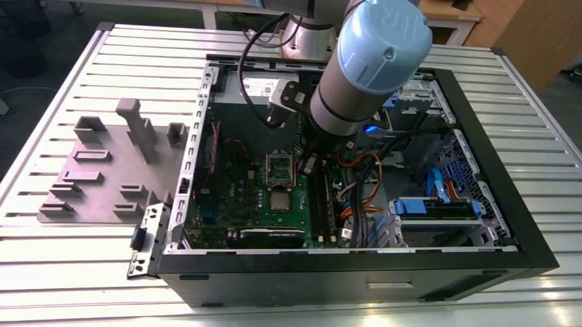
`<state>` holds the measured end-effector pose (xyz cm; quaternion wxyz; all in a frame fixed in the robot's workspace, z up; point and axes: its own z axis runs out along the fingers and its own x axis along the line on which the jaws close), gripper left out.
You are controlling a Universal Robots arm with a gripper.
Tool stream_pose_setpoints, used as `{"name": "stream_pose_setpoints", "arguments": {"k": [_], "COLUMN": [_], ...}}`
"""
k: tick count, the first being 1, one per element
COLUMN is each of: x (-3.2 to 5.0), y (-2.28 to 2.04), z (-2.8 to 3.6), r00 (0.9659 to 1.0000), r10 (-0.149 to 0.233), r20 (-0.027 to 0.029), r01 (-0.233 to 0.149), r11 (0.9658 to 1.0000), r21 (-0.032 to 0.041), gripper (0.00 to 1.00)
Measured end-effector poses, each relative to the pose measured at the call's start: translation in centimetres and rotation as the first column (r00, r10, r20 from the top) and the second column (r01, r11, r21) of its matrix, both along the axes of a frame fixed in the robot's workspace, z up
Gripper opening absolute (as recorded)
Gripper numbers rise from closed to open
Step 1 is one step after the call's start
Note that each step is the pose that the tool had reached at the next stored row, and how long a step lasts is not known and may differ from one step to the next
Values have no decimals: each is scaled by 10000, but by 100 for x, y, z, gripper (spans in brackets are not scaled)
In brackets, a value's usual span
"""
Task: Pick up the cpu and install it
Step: 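Close the cpu cover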
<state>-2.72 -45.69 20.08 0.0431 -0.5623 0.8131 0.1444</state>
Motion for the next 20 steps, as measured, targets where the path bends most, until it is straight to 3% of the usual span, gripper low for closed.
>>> {"name": "stream_pose_setpoints", "arguments": {"k": [2,6,8,11,12,15,16,20], "x": [0,0,0,1,0,-13,-19,-27], "y": [0,0,0,0,-2,-20,-29,-33], "z": [1,68,68,65,64,63,61,38], "r00": [10000,10000,10000,9995,9993,9993,9993,9993], "r10": [-7,-12,-31,-330,-366,-369,-368,-366], "r20": [0,0,2,1,-1,-22,-25,-24], "r01": [7,12,31,330,366,369,369,367], "r11": [10000,10000,10000,9994,9992,9969,9962,9964], "r21": [8,20,77,91,167,692,785,762], "gripper": [11,11,11,11,11,11,11,11]}}
